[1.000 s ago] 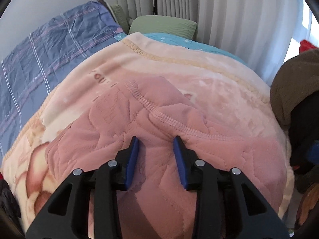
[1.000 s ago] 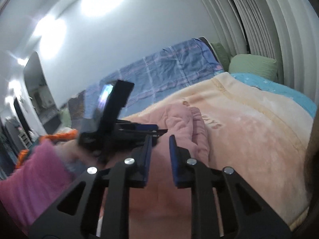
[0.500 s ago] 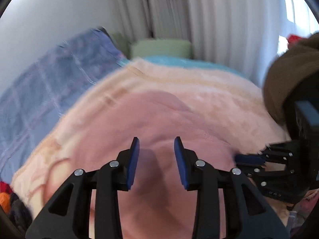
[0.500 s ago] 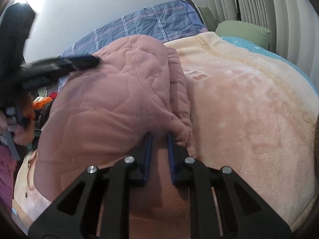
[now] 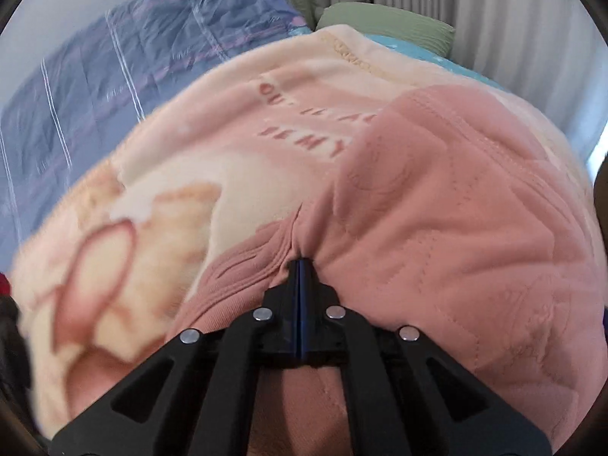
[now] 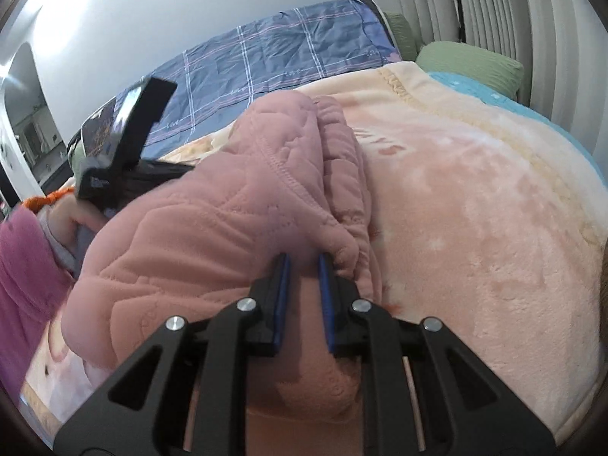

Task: Fold large clothes
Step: 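Press the folded jacket bundle with both grippers to flatten it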

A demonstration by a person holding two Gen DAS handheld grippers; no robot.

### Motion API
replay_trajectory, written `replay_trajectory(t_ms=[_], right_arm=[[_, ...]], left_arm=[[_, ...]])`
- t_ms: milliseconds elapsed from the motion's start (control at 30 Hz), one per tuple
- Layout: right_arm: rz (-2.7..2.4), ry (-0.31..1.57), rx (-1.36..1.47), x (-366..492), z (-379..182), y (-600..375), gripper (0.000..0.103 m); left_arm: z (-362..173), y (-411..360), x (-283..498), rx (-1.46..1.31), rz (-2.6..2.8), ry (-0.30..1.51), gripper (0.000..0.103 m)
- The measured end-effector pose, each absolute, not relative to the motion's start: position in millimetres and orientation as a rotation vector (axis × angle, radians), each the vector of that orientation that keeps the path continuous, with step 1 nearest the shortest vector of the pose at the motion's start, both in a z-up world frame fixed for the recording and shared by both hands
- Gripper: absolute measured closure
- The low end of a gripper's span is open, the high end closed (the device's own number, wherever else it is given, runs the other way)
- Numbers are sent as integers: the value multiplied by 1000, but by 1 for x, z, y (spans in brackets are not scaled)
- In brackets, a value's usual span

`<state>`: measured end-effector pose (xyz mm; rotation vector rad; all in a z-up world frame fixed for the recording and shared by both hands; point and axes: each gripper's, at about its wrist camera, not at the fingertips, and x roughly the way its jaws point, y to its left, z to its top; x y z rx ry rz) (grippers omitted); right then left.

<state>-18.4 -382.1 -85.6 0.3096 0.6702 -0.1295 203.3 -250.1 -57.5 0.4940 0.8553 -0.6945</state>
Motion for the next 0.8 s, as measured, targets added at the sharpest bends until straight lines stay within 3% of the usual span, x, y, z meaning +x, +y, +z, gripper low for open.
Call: replay_trajectory(t_ms=[133,233,300,367,500,667,800], right_arm=[[-148,667,325,-21,-85,-383,88],[-182,657,279,-20,-83,-375,88],[-197,658,283,-18,-82,-374,88],[-205,660,276,-18,-81,-372,88],[-218,667,276,-15,-84,-372,88],[-211,696,305,-7,-85,-382,88],[-193,685,284,-13,-82,-377,88]], left_arm=[[-9,-239,184,464,-732,745,103],[32,-239,169,329,-900,700,92],[40,-259,155,381,-956,664,85],[28,-286,149,474,-968,664,75],[-50,-344,171,718,-814,789,73],[-51,-353,166,774,-745,728,75],[-19,-317,144,702,-762,614,74]])
